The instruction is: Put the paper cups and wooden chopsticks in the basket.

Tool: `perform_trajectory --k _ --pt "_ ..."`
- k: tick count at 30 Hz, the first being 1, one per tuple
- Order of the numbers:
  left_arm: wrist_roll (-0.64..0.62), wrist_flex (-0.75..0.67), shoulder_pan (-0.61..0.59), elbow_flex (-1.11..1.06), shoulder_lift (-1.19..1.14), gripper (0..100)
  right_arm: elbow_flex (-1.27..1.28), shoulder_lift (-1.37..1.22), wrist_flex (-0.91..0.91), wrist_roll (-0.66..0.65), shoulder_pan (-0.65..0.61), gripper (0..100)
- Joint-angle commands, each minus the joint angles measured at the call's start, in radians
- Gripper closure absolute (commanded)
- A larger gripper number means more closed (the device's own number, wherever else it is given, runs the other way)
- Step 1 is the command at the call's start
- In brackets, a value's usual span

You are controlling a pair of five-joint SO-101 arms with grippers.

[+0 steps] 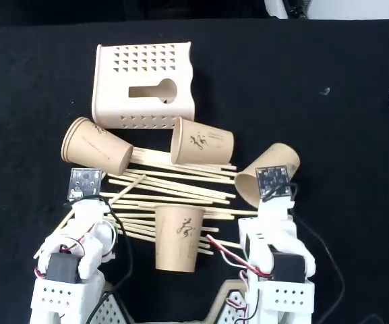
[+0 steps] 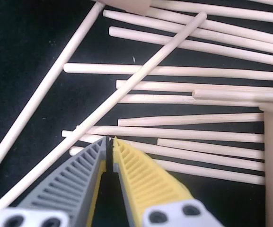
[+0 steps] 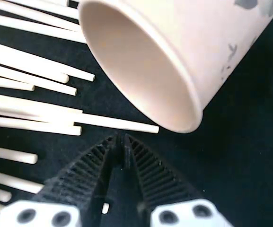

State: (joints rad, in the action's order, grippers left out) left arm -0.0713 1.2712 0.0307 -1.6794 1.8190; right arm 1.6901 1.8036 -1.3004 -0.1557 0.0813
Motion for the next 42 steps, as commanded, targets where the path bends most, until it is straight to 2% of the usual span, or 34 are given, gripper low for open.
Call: perform_trajectory --k 1,12,17,21,25,28,30,32,36,39,42 --pt "-0.008 0.003 0.012 -0.021 0.003 97 -0.007 0.091 -0.006 0.003 -0.014 98.5" --pt "-0.006 0.003 0.001 -0.015 0.005 97 -0.007 0.091 -0.003 0.003 -0.015 98.4" --pt "-0.005 0.012 -0.012 0.070 0.003 97 -0.008 0.091 0.106 -0.003 -0.011 98.3" --pt "0.023 0.002 -0.122 0.186 0.005 97 -0.030 0.091 0.150 -0.003 -0.012 98.3" --pt "0.229 0.006 -0.282 0.292 0.005 97 -0.091 0.091 0.150 -0.005 -0.008 98.3" --pt "0.316 0.003 -0.383 0.315 0.005 97 -0.171 0.091 0.157 -0.011 -0.008 98.3" --pt "0.344 0.002 -0.429 0.306 0.005 97 -0.248 0.091 0.170 -0.074 -0.008 96.9" --pt "0.381 0.002 -0.453 0.292 0.005 97 -0.326 0.091 0.184 -0.138 -0.008 90.7" --pt "0.371 -0.086 -0.483 0.285 0.005 97 -0.464 0.091 0.245 -0.157 -0.008 78.5" --pt "0.347 -0.189 -0.541 0.325 0.003 96 -0.564 0.088 0.295 -0.157 -0.008 80.9" --pt "0.325 -0.276 -0.570 0.378 0.002 84 -0.659 0.038 0.334 -0.157 -0.020 81.0"
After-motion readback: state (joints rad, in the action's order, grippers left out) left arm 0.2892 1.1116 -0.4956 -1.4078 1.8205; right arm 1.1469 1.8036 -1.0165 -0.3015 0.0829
